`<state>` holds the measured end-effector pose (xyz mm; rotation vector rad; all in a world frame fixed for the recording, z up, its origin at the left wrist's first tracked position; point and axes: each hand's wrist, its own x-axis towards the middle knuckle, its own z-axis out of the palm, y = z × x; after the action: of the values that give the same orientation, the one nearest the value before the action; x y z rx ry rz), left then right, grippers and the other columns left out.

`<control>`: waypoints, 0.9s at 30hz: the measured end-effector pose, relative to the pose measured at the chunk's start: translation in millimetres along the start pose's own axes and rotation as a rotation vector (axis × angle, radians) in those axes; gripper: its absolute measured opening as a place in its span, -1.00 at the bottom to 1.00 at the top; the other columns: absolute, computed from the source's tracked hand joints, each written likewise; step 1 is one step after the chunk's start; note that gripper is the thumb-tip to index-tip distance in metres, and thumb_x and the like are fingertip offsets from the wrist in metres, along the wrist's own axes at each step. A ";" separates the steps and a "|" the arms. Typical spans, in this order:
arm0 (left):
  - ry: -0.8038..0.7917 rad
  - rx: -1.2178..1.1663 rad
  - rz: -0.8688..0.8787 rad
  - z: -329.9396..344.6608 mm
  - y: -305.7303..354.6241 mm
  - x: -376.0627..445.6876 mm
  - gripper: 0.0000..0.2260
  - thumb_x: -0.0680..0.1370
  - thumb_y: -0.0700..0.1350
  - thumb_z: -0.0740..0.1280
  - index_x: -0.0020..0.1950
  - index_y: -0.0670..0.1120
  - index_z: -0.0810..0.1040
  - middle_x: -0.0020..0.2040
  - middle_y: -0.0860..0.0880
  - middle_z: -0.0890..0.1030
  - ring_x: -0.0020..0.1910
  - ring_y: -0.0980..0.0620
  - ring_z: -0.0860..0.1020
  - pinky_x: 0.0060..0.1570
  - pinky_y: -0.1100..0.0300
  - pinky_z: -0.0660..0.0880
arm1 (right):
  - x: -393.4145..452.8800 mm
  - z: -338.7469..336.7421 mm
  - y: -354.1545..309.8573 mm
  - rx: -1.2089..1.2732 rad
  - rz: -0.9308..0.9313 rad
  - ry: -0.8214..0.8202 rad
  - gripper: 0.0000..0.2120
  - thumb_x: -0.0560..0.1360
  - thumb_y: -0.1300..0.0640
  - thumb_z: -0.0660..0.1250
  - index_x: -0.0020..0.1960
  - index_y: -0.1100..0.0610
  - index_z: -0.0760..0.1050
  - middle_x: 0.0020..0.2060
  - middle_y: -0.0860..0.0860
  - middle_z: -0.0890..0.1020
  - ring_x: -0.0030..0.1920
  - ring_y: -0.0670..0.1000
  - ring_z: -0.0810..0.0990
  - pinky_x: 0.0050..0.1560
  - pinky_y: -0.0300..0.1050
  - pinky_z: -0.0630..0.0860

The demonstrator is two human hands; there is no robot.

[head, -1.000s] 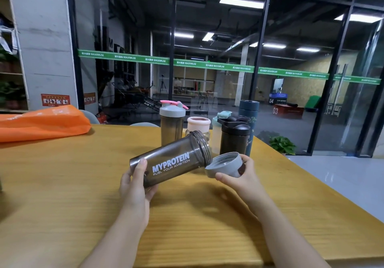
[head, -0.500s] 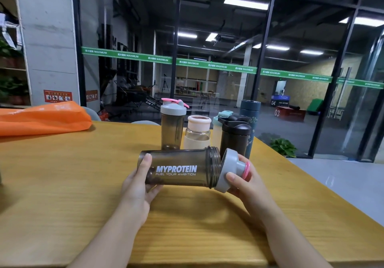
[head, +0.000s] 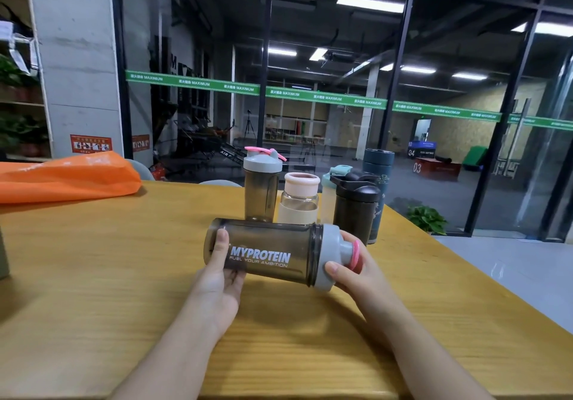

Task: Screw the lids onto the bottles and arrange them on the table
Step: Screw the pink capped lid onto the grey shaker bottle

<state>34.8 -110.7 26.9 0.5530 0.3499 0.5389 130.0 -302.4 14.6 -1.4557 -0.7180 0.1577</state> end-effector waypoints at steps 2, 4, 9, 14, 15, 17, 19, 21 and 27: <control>-0.013 -0.021 -0.039 1.9 -4.7 2.6 -0.53 0.23 0.05 0.46 0.04 -0.13 0.49 0.11 -0.15 0.61 0.17 -0.13 0.54 0.29 -0.02 0.42 | 5.0 7.0 1.3 0.000 0.010 -0.016 -0.26 0.16 -0.01 0.51 0.31 -0.02 0.37 0.11 0.05 0.64 0.12 0.04 0.63 0.10 0.00 0.59; -0.021 0.004 -0.078 5.7 -11.5 4.7 -0.44 0.22 0.10 0.48 0.16 -0.06 0.49 0.15 -0.13 0.61 0.11 -0.17 0.58 0.19 -0.16 0.47 | 10.1 14.3 4.4 0.009 0.029 -0.024 -0.25 0.16 0.00 0.51 0.32 -0.01 0.38 0.09 0.04 0.66 0.11 0.04 0.64 0.09 0.01 0.59; -0.065 0.051 -0.129 15.2 -23.9 4.5 -0.37 0.29 0.08 0.50 0.30 -0.06 0.45 0.14 -0.17 0.64 0.02 -0.21 0.63 -0.16 -0.13 0.56 | 20.7 29.9 8.0 0.006 0.013 -0.015 -0.17 0.16 -0.01 0.50 0.39 0.06 0.33 0.18 0.08 0.61 0.15 0.04 0.61 0.15 0.03 0.57; -0.189 0.101 -0.098 8.4 -22.5 8.6 -0.26 0.20 0.07 0.54 0.34 -0.07 0.44 0.14 -0.19 0.65 -0.02 -0.22 0.67 -0.22 -0.09 0.63 | 17.5 24.8 10.0 -0.012 -0.019 -0.051 -0.16 0.21 0.04 0.53 0.43 0.02 0.28 0.24 0.08 0.57 0.22 0.04 0.58 0.22 0.06 0.52; -0.199 0.114 -0.087 7.6 -23.3 9.5 -0.23 0.18 0.06 0.55 0.35 -0.07 0.43 0.14 -0.20 0.65 0.00 -0.23 0.66 -0.15 -0.13 0.63 | 15.2 22.2 9.8 -0.024 -0.026 -0.058 -0.17 0.21 0.05 0.53 0.42 0.01 0.28 0.23 0.07 0.58 0.21 0.04 0.58 0.20 0.04 0.53; -0.206 0.135 -0.057 7.3 -26.1 10.4 -0.25 0.19 0.02 0.53 0.35 -0.06 0.41 0.12 -0.19 0.66 0.03 -0.24 0.65 -0.05 -0.17 0.60 | 10.4 17.2 9.1 -0.055 -0.045 -0.057 -0.19 0.22 0.06 0.53 0.40 -0.04 0.30 0.22 0.03 0.58 0.20 0.01 0.58 0.16 -0.04 0.55; -0.200 0.139 -0.041 7.2 -29.4 10.5 -0.27 0.21 0.01 0.51 0.34 -0.04 0.40 0.11 -0.18 0.66 0.02 -0.23 0.66 -0.05 -0.17 0.60 | 5.6 14.9 7.7 -0.083 -0.067 -0.049 -0.22 0.23 0.11 0.54 0.38 -0.10 0.30 0.23 -0.02 0.55 0.19 -0.03 0.59 0.12 -0.10 0.55; -0.178 0.144 -0.043 6.6 -30.0 10.8 -0.23 0.16 0.04 0.53 0.35 -0.04 0.40 0.13 -0.18 0.65 0.00 -0.22 0.66 -0.15 -0.13 0.62 | 2.3 15.4 6.1 -0.131 -0.092 -0.056 -0.19 0.24 0.13 0.54 0.40 -0.10 0.27 0.27 -0.05 0.50 0.20 -0.06 0.57 0.10 -0.18 0.54; -0.120 0.206 0.033 9.4 -28.3 7.0 -0.24 0.16 0.10 0.50 0.31 -0.02 0.36 0.10 -0.15 0.65 -0.07 -0.20 0.67 -0.25 -0.05 0.62 | 0.9 18.1 2.9 -0.251 -0.147 -0.066 -0.16 0.27 0.19 0.55 0.44 -0.10 0.23 0.31 -0.06 0.46 0.25 -0.09 0.52 0.21 -0.20 0.49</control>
<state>55.6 -130.8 16.9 0.7879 0.2841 0.5023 122.1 -286.2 11.3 -1.6343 -0.9213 0.0015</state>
